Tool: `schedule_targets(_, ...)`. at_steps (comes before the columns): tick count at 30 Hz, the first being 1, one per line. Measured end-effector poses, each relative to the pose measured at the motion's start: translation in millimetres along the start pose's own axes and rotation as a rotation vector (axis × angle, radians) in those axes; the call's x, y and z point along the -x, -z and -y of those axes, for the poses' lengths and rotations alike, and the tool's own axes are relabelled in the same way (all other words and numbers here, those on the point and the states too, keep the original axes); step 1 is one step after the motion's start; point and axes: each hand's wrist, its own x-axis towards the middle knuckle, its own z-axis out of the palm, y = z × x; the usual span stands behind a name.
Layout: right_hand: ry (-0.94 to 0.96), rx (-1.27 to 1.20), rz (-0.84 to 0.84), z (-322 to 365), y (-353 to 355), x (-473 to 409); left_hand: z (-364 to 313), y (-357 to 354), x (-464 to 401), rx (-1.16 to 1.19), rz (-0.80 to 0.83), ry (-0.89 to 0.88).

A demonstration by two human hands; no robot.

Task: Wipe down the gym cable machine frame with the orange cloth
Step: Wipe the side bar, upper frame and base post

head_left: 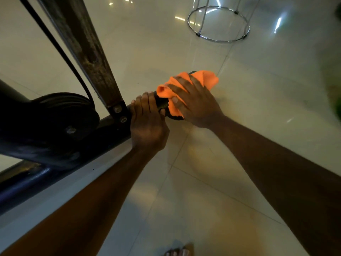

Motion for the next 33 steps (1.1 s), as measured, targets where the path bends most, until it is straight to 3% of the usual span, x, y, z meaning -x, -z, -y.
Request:
schedule_targets(5, -0.285, -0.024, -0.052, -1, -2, -19, 2, 3, 0, 0.003, -0.012, -0.020)
schedule_targets(10, -0.187, 0.043, 0.020, 12, -7, 8, 2, 4, -1, -0.004, 0.032, -0.012)
schedule_targets(16, -0.300, 0.200, 0.094, 13, -1, -10, 4, 4, 0, 0.007, 0.004, -0.033)
schedule_targets(19, -0.247, 0.130, 0.098, 17, -1, 2, 2, 5, -1, 0.010, 0.036, -0.017)
schedule_targets(24, -0.212, -0.268, 0.021, 9, 5, 0, 2, 2, -1, 0.015, 0.050, -0.002)
schedule_targets(30, -0.433, -0.089, 0.063, -3, -7, -13, 3, 3, -1, 0.000, 0.030, -0.021)
schedule_targets(33, -0.285, -0.103, 0.106, 9, -13, -10, 2, 2, 0, 0.009, 0.017, -0.013)
